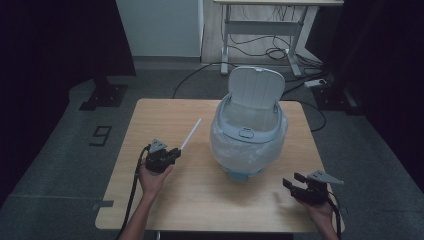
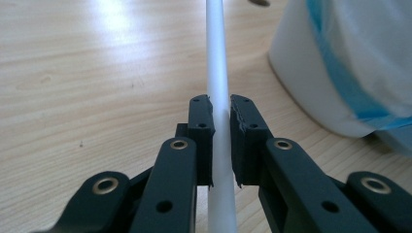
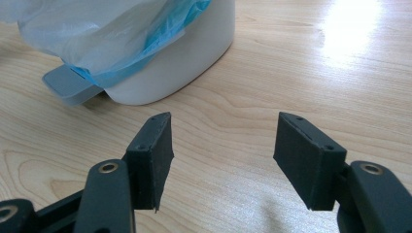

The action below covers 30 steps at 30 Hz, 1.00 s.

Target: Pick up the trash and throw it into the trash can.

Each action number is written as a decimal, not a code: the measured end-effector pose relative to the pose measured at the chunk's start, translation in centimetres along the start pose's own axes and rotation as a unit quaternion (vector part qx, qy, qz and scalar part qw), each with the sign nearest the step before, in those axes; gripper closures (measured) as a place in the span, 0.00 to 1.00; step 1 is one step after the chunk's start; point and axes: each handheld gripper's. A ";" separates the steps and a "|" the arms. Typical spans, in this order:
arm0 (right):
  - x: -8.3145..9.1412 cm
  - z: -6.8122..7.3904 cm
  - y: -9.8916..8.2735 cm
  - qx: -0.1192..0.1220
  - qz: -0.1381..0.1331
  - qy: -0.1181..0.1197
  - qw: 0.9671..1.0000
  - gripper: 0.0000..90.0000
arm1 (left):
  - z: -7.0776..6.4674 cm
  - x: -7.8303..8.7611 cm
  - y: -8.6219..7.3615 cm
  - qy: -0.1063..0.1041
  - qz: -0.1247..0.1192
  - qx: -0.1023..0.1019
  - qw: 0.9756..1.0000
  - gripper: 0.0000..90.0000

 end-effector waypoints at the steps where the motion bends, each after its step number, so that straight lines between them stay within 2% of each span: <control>1: 0.0 0.0 0.0 -0.001 -0.001 -0.001 1.000 0.43 | 0.0 0.2 0.1 -0.002 -0.006 0.002 1.000 0.89; 14: -0.1 -0.1 -0.1 -0.001 0.003 -0.001 1.000 0.43 | -0.2 2.3 1.5 -0.015 -0.053 0.006 0.998 0.89; 30: -0.3 -0.2 -0.1 0.004 0.008 -0.005 1.000 0.43 | -0.7 4.1 2.7 -0.026 -0.088 0.001 0.996 0.89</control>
Point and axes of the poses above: each handheld gripper's, and its own axes: x roughly backward along the jaws, y roughly out of its top, z roughly to its left, and after that the axes turned 14 degrees about -x, right-handed
